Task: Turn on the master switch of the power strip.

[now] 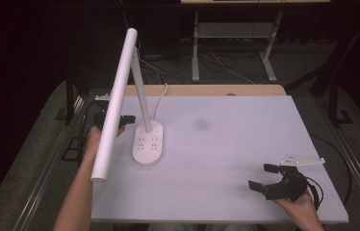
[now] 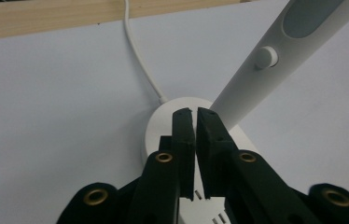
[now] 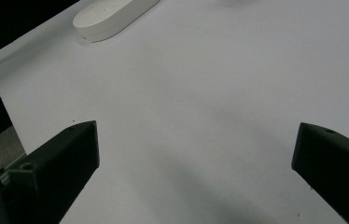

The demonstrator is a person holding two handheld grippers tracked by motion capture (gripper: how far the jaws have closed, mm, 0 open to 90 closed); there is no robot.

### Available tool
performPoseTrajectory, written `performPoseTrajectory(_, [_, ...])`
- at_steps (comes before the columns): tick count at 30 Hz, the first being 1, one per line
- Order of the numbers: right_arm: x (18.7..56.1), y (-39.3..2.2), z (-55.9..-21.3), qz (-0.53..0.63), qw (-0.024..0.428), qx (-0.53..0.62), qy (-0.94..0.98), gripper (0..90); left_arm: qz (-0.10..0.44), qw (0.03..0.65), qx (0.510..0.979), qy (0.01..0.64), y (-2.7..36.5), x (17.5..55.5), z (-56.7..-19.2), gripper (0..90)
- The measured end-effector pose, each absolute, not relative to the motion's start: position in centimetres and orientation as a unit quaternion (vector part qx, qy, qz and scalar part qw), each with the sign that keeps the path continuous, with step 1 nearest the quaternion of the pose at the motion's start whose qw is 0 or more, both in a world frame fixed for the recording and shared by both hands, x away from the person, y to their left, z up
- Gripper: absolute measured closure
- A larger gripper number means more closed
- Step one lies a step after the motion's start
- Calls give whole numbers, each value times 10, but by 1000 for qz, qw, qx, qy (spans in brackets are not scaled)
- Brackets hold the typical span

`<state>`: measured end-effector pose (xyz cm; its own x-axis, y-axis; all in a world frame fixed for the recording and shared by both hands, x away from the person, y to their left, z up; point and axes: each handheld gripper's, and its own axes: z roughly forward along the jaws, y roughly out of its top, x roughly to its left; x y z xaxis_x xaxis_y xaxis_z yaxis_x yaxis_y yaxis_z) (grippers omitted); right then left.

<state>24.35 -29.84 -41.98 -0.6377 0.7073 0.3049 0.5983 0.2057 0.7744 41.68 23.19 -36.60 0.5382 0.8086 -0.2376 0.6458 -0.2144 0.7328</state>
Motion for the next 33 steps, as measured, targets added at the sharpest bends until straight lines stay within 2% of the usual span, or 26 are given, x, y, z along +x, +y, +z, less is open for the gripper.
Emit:
performPoseTrajectory(3, [244,-298,-420,468,59,421,775,1,95,410,775,472,231,419,-370,898])
performPoseTrajectory(33, [244,-299,-421,465,59,421,777,1,75,394,782,477,216,430,-398,899])
